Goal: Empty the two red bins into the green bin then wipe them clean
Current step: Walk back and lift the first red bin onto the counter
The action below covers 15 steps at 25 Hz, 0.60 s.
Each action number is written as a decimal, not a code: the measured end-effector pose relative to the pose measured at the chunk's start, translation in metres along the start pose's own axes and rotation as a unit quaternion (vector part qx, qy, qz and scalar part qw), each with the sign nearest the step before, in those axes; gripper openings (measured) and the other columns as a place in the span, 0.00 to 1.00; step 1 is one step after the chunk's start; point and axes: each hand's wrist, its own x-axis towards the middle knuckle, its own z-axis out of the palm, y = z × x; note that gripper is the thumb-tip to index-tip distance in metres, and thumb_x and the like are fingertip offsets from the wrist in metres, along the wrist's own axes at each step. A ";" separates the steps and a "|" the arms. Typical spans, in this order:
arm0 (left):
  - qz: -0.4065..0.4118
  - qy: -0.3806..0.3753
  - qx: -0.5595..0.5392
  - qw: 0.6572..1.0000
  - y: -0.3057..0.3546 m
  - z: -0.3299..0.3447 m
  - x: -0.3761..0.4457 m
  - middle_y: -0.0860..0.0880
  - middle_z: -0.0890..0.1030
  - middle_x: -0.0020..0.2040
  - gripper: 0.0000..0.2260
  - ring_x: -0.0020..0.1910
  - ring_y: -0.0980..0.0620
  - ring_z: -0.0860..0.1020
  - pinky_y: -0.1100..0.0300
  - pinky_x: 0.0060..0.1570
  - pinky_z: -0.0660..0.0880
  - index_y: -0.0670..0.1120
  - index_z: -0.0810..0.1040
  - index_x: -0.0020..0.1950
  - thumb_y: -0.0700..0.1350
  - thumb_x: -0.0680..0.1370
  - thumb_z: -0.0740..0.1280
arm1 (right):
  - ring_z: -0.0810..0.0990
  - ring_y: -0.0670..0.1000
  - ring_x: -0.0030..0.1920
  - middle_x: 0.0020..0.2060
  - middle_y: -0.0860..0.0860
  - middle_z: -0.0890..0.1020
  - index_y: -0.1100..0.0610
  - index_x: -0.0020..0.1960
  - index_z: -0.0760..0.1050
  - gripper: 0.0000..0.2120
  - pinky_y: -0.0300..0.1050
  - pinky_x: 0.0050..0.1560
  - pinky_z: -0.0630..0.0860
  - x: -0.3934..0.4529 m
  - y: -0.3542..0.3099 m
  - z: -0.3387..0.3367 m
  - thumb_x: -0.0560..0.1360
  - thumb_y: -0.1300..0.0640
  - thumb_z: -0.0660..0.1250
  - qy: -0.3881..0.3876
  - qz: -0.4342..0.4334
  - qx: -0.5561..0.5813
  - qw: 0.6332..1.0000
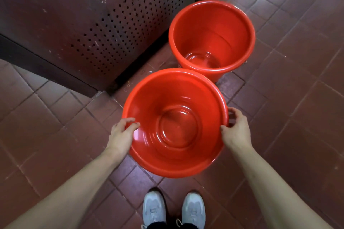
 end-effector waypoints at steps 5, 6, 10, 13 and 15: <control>0.076 0.041 0.017 0.996 0.064 -0.033 -0.062 0.49 0.75 0.62 0.15 0.60 0.46 0.76 0.42 0.66 0.72 0.69 0.77 0.53 0.65 0.66 0.66 | 0.79 0.53 0.55 0.58 0.51 0.75 0.51 0.68 0.73 0.27 0.54 0.60 0.76 -0.030 -0.047 -0.036 0.70 0.65 0.67 0.062 -0.044 0.042 0.996; 0.088 0.047 0.020 0.995 0.077 -0.041 -0.075 0.49 0.74 0.62 0.16 0.62 0.47 0.74 0.45 0.68 0.70 0.67 0.77 0.54 0.62 0.67 0.66 | 0.79 0.52 0.55 0.58 0.51 0.75 0.50 0.67 0.73 0.27 0.53 0.60 0.76 -0.039 -0.058 -0.044 0.70 0.65 0.67 0.071 -0.049 0.052 0.995; 0.142 0.078 0.018 0.987 0.122 -0.080 -0.127 0.50 0.73 0.62 0.15 0.63 0.47 0.72 0.42 0.70 0.67 0.67 0.77 0.53 0.61 0.66 0.65 | 0.78 0.48 0.51 0.56 0.48 0.75 0.49 0.64 0.74 0.23 0.51 0.58 0.76 -0.078 -0.104 -0.084 0.72 0.65 0.67 0.113 -0.068 0.109 0.985; 0.172 0.104 0.011 0.980 0.156 -0.111 -0.168 0.51 0.74 0.62 0.15 0.64 0.46 0.71 0.40 0.69 0.67 0.65 0.77 0.54 0.58 0.68 0.66 | 0.78 0.46 0.49 0.54 0.47 0.75 0.48 0.62 0.75 0.21 0.48 0.57 0.75 -0.112 -0.139 -0.118 0.72 0.64 0.68 0.137 -0.077 0.145 0.977; 0.190 0.115 0.017 0.975 0.184 -0.130 -0.198 0.51 0.73 0.63 0.15 0.65 0.45 0.71 0.40 0.68 0.68 0.64 0.77 0.55 0.57 0.69 0.65 | 0.79 0.47 0.49 0.54 0.48 0.75 0.48 0.61 0.76 0.20 0.47 0.57 0.75 -0.133 -0.163 -0.142 0.72 0.63 0.68 0.154 -0.082 0.161 0.971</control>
